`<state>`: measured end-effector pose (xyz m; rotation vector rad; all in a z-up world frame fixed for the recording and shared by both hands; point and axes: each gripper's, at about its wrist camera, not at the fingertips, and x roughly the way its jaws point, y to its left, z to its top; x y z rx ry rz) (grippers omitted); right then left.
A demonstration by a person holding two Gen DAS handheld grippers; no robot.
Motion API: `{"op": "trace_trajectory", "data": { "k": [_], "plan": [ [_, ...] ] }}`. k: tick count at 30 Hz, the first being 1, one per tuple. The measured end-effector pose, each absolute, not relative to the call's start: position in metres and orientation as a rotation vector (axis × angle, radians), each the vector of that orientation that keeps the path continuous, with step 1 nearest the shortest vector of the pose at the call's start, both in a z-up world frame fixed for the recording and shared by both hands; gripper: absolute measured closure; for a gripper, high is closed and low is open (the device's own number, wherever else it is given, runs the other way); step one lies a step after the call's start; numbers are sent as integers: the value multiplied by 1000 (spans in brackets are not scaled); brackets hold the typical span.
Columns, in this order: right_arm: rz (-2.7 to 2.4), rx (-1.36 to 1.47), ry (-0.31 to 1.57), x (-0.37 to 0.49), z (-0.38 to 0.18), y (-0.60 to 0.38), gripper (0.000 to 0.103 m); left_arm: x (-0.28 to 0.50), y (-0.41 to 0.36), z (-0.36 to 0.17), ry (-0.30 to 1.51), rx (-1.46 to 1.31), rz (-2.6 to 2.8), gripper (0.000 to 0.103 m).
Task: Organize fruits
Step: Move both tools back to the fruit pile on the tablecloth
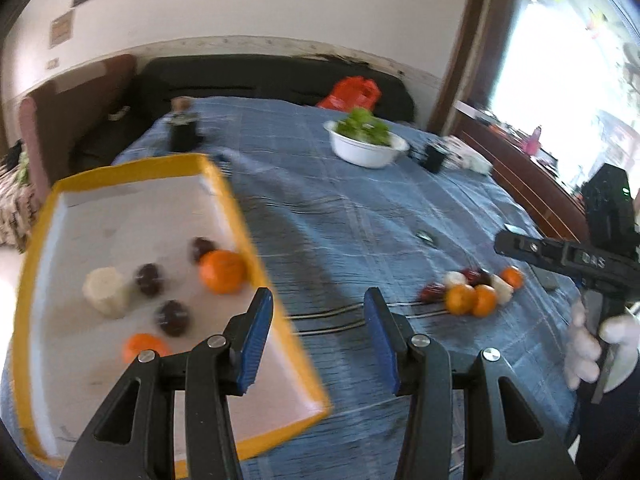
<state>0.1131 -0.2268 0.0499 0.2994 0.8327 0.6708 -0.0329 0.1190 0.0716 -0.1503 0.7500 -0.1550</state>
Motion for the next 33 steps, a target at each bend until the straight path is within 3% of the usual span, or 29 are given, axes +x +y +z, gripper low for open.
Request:
{"op": "trace_trajectory", "data": {
  "k": [8, 13, 28, 33],
  "plan": [
    [582, 428, 796, 126, 40, -279, 64, -3, 41, 52, 831, 10, -288, 57],
    [592, 461, 791, 129, 37, -287, 64, 13, 5, 37, 870, 142, -347, 64],
    [490, 504, 788, 133, 33, -320, 64, 47, -21, 10, 901, 268, -342, 69],
    [444, 447, 853, 138, 25, -316, 62, 50, -9, 8, 880, 161, -323, 85]
  ]
}}
